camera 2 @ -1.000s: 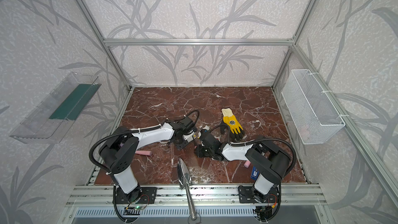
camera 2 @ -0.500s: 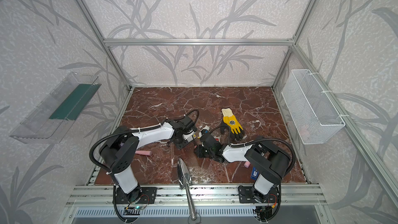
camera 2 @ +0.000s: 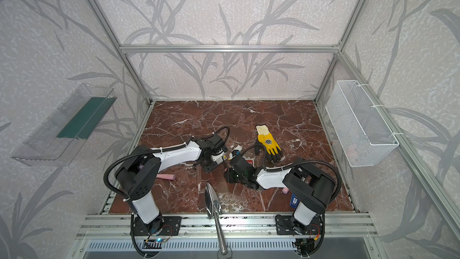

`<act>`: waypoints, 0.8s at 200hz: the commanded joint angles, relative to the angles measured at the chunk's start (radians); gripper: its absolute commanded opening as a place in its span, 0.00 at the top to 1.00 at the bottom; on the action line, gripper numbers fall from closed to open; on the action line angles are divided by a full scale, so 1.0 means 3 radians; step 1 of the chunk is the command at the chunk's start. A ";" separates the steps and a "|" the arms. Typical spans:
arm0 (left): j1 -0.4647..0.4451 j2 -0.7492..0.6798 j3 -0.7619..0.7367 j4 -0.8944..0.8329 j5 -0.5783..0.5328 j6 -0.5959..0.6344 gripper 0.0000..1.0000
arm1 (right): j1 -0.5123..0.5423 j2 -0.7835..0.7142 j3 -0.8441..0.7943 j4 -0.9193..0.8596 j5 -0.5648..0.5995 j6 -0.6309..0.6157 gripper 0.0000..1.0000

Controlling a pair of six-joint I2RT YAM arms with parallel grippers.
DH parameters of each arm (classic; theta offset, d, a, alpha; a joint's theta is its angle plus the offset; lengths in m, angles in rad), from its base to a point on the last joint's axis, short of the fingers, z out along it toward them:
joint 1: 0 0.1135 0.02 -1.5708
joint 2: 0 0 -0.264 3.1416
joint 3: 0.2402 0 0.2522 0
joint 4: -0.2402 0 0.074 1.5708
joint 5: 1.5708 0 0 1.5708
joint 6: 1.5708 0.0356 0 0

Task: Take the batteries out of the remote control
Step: 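Lever the screwdriver to pop the yellow battery out of the white case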

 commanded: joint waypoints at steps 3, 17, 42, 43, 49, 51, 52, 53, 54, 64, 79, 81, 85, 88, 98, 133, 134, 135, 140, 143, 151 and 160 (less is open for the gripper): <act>-0.0016 0.0081 0.0080 -0.0181 0.0174 0.0008 0.75 | 0.0025 0.0257 -0.0112 -0.0291 0.0237 -0.0016 1.00; -0.0012 0.0093 0.0106 -0.0213 0.0166 0.0013 0.76 | 0.0030 0.0249 -0.0164 -0.0227 0.0244 0.0005 1.00; 0.0004 0.0093 0.0138 -0.0243 0.0152 0.0017 0.75 | 0.0036 0.0193 -0.0207 -0.0236 0.0247 0.0006 1.00; 0.0002 0.0092 0.0135 -0.0244 0.0153 0.0016 0.75 | 0.0037 0.0192 -0.0210 -0.0236 0.0250 0.0009 1.00; 0.0009 0.0093 0.0142 -0.0258 0.0163 0.0019 0.75 | 0.0042 0.0181 -0.0222 -0.0246 0.0257 0.0014 1.00; 0.0007 0.0094 0.0147 -0.0263 0.0168 0.0019 0.76 | 0.0041 0.0181 -0.0227 -0.0247 0.0257 0.0016 1.00; 0.0009 0.0093 0.0147 -0.0264 0.0168 0.0019 0.76 | 0.0042 0.0181 -0.0230 -0.0247 0.0257 0.0016 1.00; 0.0009 0.0092 0.0150 -0.0265 0.0166 0.0019 0.76 | 0.0042 0.0181 -0.0232 -0.0247 0.0257 0.0016 1.00; 0.0012 0.0091 0.0152 -0.0265 0.0165 0.0019 0.76 | 0.0042 0.0181 -0.0233 -0.0247 0.0260 0.0016 1.00; 0.0018 0.0096 0.0164 -0.0280 0.0161 0.0019 0.76 | 0.0045 0.0135 -0.0260 -0.0250 0.0275 0.0026 1.00; 0.0025 0.0092 0.0179 -0.0304 0.0167 0.0019 0.76 | 0.0047 0.0068 -0.0285 -0.0254 0.0288 0.0042 1.00; 0.0024 0.0092 0.0181 -0.0306 0.0166 0.0019 0.76 | 0.0048 0.0068 -0.0285 -0.0260 0.0288 0.0042 1.00; 0.0027 0.0096 0.0184 -0.0311 0.0167 0.0019 0.76 | 0.0045 0.0068 -0.0285 -0.0264 0.0284 0.0042 1.00; 0.0026 0.0094 0.0188 -0.0312 0.0166 0.0019 0.76 | 0.0050 0.0075 -0.0287 -0.0260 0.0274 0.0042 1.00; 0.0027 0.0097 0.0199 -0.0322 0.0176 0.0025 0.76 | 0.0048 0.0092 -0.0290 -0.0242 0.0268 0.0048 1.00; 0.0031 0.0082 0.0205 -0.0327 0.0222 0.0004 0.76 | 0.0052 0.0122 -0.0320 -0.0163 0.0285 0.0103 1.00; 0.0033 0.0084 0.0205 -0.0327 0.0224 0.0002 0.76 | 0.0050 0.0121 -0.0320 -0.0164 0.0287 0.0106 1.00; 0.0029 0.0083 0.0204 -0.0327 0.0227 0.0000 0.75 | 0.0051 0.0120 -0.0321 -0.0164 0.0287 0.0110 1.00; 0.0029 0.0082 0.0204 -0.0327 0.0231 -0.0001 0.76 | 0.0050 0.0117 -0.0321 -0.0164 0.0296 0.0118 1.00; 0.0033 0.0084 0.0204 -0.0324 0.0235 -0.0005 0.76 | 0.0051 0.0115 -0.0318 -0.0160 0.0302 0.0122 1.00; 0.0033 0.0090 0.0204 -0.0322 0.0233 -0.0020 0.76 | 0.0049 0.0109 -0.0320 -0.0161 0.0316 0.0137 1.00; 0.0034 0.0099 0.0209 -0.0317 0.0238 -0.0031 0.76 | 0.0051 0.0099 -0.0330 -0.0141 0.0328 0.0157 1.00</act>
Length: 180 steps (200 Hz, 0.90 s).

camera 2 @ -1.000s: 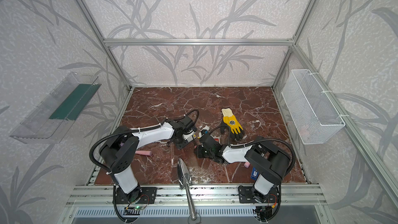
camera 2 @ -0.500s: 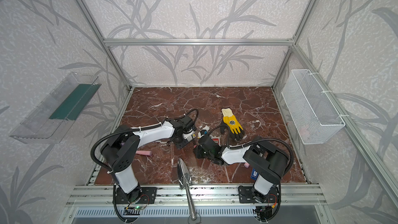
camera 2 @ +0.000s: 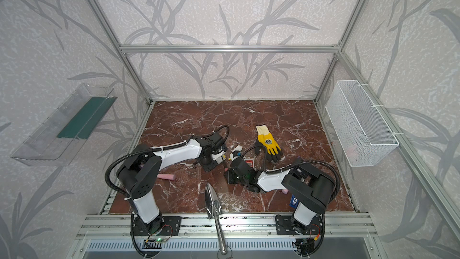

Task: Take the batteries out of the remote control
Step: 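Lever the screwdriver to pop the yellow battery out of the white case, then lower the empty white case to the table with the left gripper while the right withdraws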

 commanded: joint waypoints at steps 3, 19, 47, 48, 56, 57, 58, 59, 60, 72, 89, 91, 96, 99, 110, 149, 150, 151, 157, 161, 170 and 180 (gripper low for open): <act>-0.0004 0.0043 0.0078 -0.0131 0.0168 -0.0013 0.76 | 0.0003 0.0113 -0.0158 -0.0457 0.0200 0.0086 1.00; -0.0004 0.0056 0.0083 -0.0119 0.0191 -0.0039 0.76 | 0.0008 0.0118 -0.0148 -0.0474 0.0216 0.0108 1.00; -0.0005 0.0074 0.0083 -0.0113 0.0206 -0.0059 0.76 | 0.0012 0.0121 -0.0188 -0.0376 0.0238 0.0159 1.00; -0.0004 0.0075 0.0083 -0.0113 0.0204 -0.0060 0.76 | 0.0010 0.0122 -0.0188 -0.0373 0.0238 0.0159 1.00; -0.0006 0.0071 0.0083 -0.0113 0.0205 -0.0064 0.76 | 0.0013 0.0128 -0.0187 -0.0371 0.0243 0.0156 1.00; -0.0007 0.0071 0.0083 -0.0113 0.0206 -0.0064 0.76 | 0.0011 0.0130 -0.0188 -0.0368 0.0243 0.0157 1.00; -0.0006 0.0071 0.0083 -0.0113 0.0210 -0.0065 0.76 | 0.0012 0.0132 -0.0188 -0.0367 0.0243 0.0158 1.00; -0.0007 0.0071 0.0083 -0.0113 0.0211 -0.0065 0.76 | 0.0013 0.0133 -0.0188 -0.0366 0.0243 0.0158 1.00; -0.0008 0.0073 0.0083 -0.0113 0.0212 -0.0065 0.76 | 0.0013 0.0136 -0.0186 -0.0360 0.0240 0.0159 1.00; -0.0005 0.0066 0.0078 -0.0106 0.0232 -0.0068 0.76 | 0.0015 0.0153 -0.0191 -0.0323 0.0237 0.0159 1.00; -0.0001 0.0054 0.0064 -0.0074 0.0259 -0.0075 0.76 | 0.0017 0.0159 -0.0209 -0.0254 0.0229 0.0179 1.00; 0.0001 0.0051 0.0063 -0.0073 0.0267 -0.0075 0.76 | 0.0018 0.0159 -0.0209 -0.0253 0.0228 0.0179 1.00; -0.0001 0.0050 0.0063 -0.0068 0.0275 -0.0080 0.76 | 0.0017 0.0159 -0.0209 -0.0244 0.0227 0.0179 1.00; 0.0000 0.0047 0.0059 -0.0065 0.0287 -0.0080 0.76 | 0.0021 0.0159 -0.0216 -0.0232 0.0227 0.0179 1.00; 0.0005 0.0046 0.0063 -0.0062 0.0305 -0.0080 0.76 | 0.0028 0.0159 -0.0244 -0.0165 0.0227 0.0193 1.00; 0.0033 0.0051 0.0056 -0.0046 0.0335 -0.0085 0.76 | 0.0029 0.0159 -0.0285 -0.0116 0.0179 0.0194 1.00; 0.0033 0.0053 0.0054 -0.0047 0.0338 -0.0085 0.76 | 0.0029 0.0159 -0.0286 -0.0115 0.0180 0.0194 1.00; 0.0035 0.0054 0.0054 -0.0047 0.0339 -0.0085 0.76 | 0.0026 0.0159 -0.0288 -0.0112 0.0181 0.0194 1.00; 0.0037 0.0051 0.0048 -0.0047 0.0337 -0.0085 0.76 | 0.0029 0.0156 -0.0305 -0.0104 0.0193 0.0201 1.00; 0.0042 0.0055 0.0048 -0.0050 0.0339 -0.0085 0.76 | 0.0026 0.0158 -0.0313 -0.0104 0.0199 0.0200 1.00; 0.0052 0.0041 0.0038 -0.0042 0.0343 -0.0090 0.76 | 0.0028 0.0152 -0.0326 -0.0087 0.0211 0.0200 1.00; 0.0058 0.0032 0.0025 -0.0032 0.0350 -0.0091 0.76 | 0.0029 0.0144 -0.0342 -0.0066 0.0212 0.0200 1.00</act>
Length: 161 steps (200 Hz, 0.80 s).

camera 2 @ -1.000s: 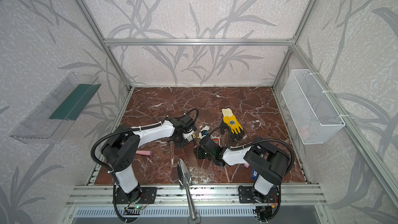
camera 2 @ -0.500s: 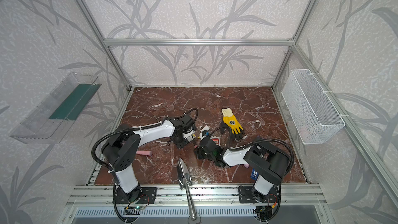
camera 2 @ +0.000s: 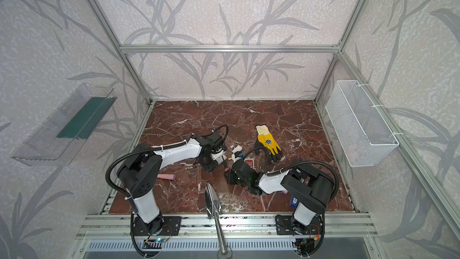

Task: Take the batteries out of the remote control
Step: 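Lower the empty white case to the table with the left gripper while the right withdraws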

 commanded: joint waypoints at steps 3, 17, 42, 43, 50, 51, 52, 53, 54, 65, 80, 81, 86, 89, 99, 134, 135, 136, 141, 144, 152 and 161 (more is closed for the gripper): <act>0.0010 0.0003 0.0019 -0.0045 0.0165 0.0000 0.76 | 0.0001 0.0132 -0.0167 -0.0431 0.0141 0.0028 1.00; 0.0015 -0.0013 0.0009 -0.0038 0.0179 0.0000 0.76 | 0.0002 0.0132 -0.0172 -0.0416 0.0141 0.0023 1.00; 0.0036 -0.0036 -0.0017 -0.0030 0.0149 0.0014 0.76 | 0.0001 0.0118 -0.0162 -0.0430 0.0125 -0.0002 1.00; 0.0035 -0.0037 -0.0017 -0.0028 0.0147 0.0014 0.75 | 0.0002 0.0115 -0.0159 -0.0433 0.0126 -0.0003 1.00; 0.0051 -0.0040 -0.0027 -0.0026 0.0118 0.0015 0.74 | 0.0003 0.0086 -0.0156 -0.0466 0.0138 -0.0013 1.00; 0.0050 -0.0039 -0.0030 -0.0024 0.0111 0.0015 0.74 | 0.0001 0.0081 -0.0154 -0.0472 0.0142 -0.0014 1.00; 0.0052 -0.0043 -0.0031 -0.0023 0.0105 0.0018 0.73 | -0.0001 0.0076 -0.0153 -0.0477 0.0147 -0.0019 1.00; 0.0053 -0.0046 -0.0035 -0.0022 0.0102 0.0019 0.73 | -0.0001 0.0071 -0.0152 -0.0482 0.0149 -0.0022 1.00; 0.0056 -0.0044 -0.0036 -0.0022 0.0100 0.0019 0.72 | -0.0002 0.0066 -0.0152 -0.0487 0.0155 -0.0026 1.00; 0.0084 -0.0066 -0.0067 0.0002 0.0056 0.0028 0.64 | -0.0005 -0.0013 -0.0138 -0.0568 0.0195 -0.0074 1.00; 0.0118 -0.0097 -0.0088 0.0014 0.0050 0.0051 0.51 | -0.0009 -0.0136 -0.0047 -0.0815 0.0249 -0.0199 1.00; 0.0124 -0.0098 -0.0088 0.0014 0.0051 0.0053 0.48 | -0.0008 -0.0142 -0.0040 -0.0835 0.0254 -0.0206 1.00; 0.0133 -0.0104 -0.0089 0.0014 0.0053 0.0064 0.18 | -0.0009 -0.0186 -0.0008 -0.0921 0.0274 -0.0250 1.00; 0.0140 -0.0112 -0.0088 0.0014 0.0049 0.0072 0.03 | -0.0013 -0.0208 0.0009 -0.0968 0.0285 -0.0276 1.00; 0.0163 -0.0136 -0.0081 0.0012 0.0042 0.0095 0.01 | -0.0025 -0.0286 0.0050 -0.1086 0.0316 -0.0342 1.00; 0.0267 -0.0288 0.0043 0.0005 0.0055 0.0127 0.01 | -0.0099 -0.0566 0.0086 -0.1255 0.0312 -0.0538 1.00; 0.0270 -0.0296 0.0049 0.0002 0.0056 0.0130 0.01 | -0.0102 -0.0575 0.0090 -0.1265 0.0314 -0.0547 1.00; 0.0272 -0.0302 0.0056 0.0000 0.0060 0.0131 0.01 | -0.0105 -0.0585 0.0092 -0.1270 0.0314 -0.0554 1.00; 0.0290 -0.0338 0.0089 -0.0007 0.0077 0.0140 0.01 | -0.0109 -0.0630 0.0112 -0.1324 0.0322 -0.0592 1.00; 0.0298 -0.0365 0.0112 -0.0008 0.0092 0.0145 0.01 | -0.0113 -0.0657 0.0125 -0.1356 0.0325 -0.0614 1.00; 0.0323 -0.0430 0.0160 0.0007 0.0111 0.0153 0.01 | -0.0126 -0.0728 0.0166 -0.1445 0.0325 -0.0681 1.00; 0.0357 -0.0511 0.0203 0.0061 0.0060 0.0110 0.01 | -0.0142 -0.0806 0.0199 -0.1529 0.0325 -0.0743 1.00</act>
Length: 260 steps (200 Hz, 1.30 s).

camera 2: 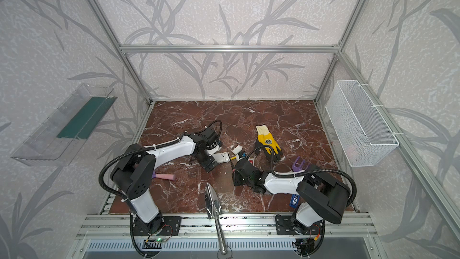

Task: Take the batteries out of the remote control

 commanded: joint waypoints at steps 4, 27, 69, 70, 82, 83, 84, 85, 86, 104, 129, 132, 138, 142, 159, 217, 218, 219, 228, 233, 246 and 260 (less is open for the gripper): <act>0.0080 -0.0334 0.0209 0.0076 -0.0032 0.0016 0.01 | -0.0060 -0.0249 0.0155 -0.0432 0.0115 -0.0265 1.00; 0.0234 -0.0493 0.0261 0.0402 -0.0305 -0.0053 0.01 | -0.0152 -0.0449 0.0172 -0.0523 0.0097 -0.0318 1.00; 0.0619 -0.0170 0.0706 0.0376 -0.0357 -0.0338 0.01 | -0.0402 -0.0725 0.0174 -0.0694 -0.0009 -0.0506 1.00; 0.0625 -0.0160 0.0712 0.0372 -0.0357 -0.0346 0.01 | -0.0411 -0.0729 0.0171 -0.0697 -0.0006 -0.0509 1.00; 0.0707 -0.0045 0.0776 0.0364 -0.0386 -0.0451 0.01 | -0.0546 -0.0796 0.0157 -0.0765 -0.0002 -0.0534 1.00; 0.0712 -0.0034 0.0781 0.0361 -0.0389 -0.0460 0.01 | -0.0560 -0.0800 0.0157 -0.0780 -0.0005 -0.0538 1.00; 0.0720 -0.0028 0.0786 0.0362 -0.0389 -0.0473 0.01 | -0.0567 -0.0807 0.0157 -0.0788 -0.0006 -0.0543 1.00; 0.0726 -0.0017 0.0788 0.0363 -0.0391 -0.0482 0.01 | -0.0586 -0.0811 0.0157 -0.0800 -0.0007 -0.0545 1.00; 0.0732 -0.0012 0.0789 0.0361 -0.0392 -0.0491 0.01 | -0.0600 -0.0815 0.0157 -0.0813 -0.0007 -0.0549 1.00; 0.0852 0.0050 0.0737 0.0448 -0.0403 -0.0680 0.01 | -0.0867 -0.0929 0.0130 -0.0993 -0.0028 -0.0643 1.00; 0.0979 -0.0053 0.0467 0.0704 -0.0387 -0.0826 0.01 | -0.1187 -0.1091 0.0058 -0.1173 -0.0156 -0.0812 1.00; 0.0989 -0.0072 0.0430 0.0734 -0.0388 -0.0838 0.01 | -0.1219 -0.1103 0.0053 -0.1198 -0.0174 -0.0832 1.00; 0.1011 -0.0115 0.0361 0.0793 -0.0393 -0.0857 0.01 | -0.1276 -0.1125 0.0038 -0.1255 -0.0213 -0.0885 1.00; 0.1021 -0.0148 0.0315 0.0828 -0.0394 -0.0863 0.01 | -0.1298 -0.1131 0.0031 -0.1281 -0.0235 -0.0911 1.00; 0.1057 -0.0280 0.0109 0.0974 -0.0401 -0.0877 0.01 | -0.1359 -0.1169 -0.0042 -0.1364 -0.0291 -0.0998 1.00; 0.1085 -0.0669 -0.0448 0.1499 -0.0189 -0.1010 0.01 | -0.1359 -0.1479 -0.0543 -0.1359 -0.0629 -0.0746 1.00; 0.1085 -0.0675 -0.0455 0.1509 -0.0178 -0.1014 0.01 | -0.1360 -0.1484 -0.0554 -0.1356 -0.0633 -0.0739 1.00; 0.1086 -0.0679 -0.0459 0.1517 -0.0171 -0.1018 0.01 | -0.1361 -0.1489 -0.0564 -0.1358 -0.0635 -0.0730 1.00; 0.1086 -0.0697 -0.0509 0.1578 -0.0096 -0.1053 0.01 | -0.1356 -0.1527 -0.0643 -0.1345 -0.0642 -0.0659 1.00; 0.1086 -0.0709 -0.0537 0.1615 -0.0054 -0.1063 0.01 | -0.1358 -0.1551 -0.0658 -0.1366 -0.0642 -0.0631 1.00; 0.1086 -0.0727 -0.0570 0.1635 0.0061 -0.1071 0.01 | -0.1360 -0.1595 -0.0671 -0.1442 -0.0554 -0.0572 1.00; 0.1088 -0.0747 -0.0589 0.1617 0.0222 -0.1027 0.01 | -0.1358 -0.1602 -0.0660 -0.1542 -0.0374 -0.0506 1.00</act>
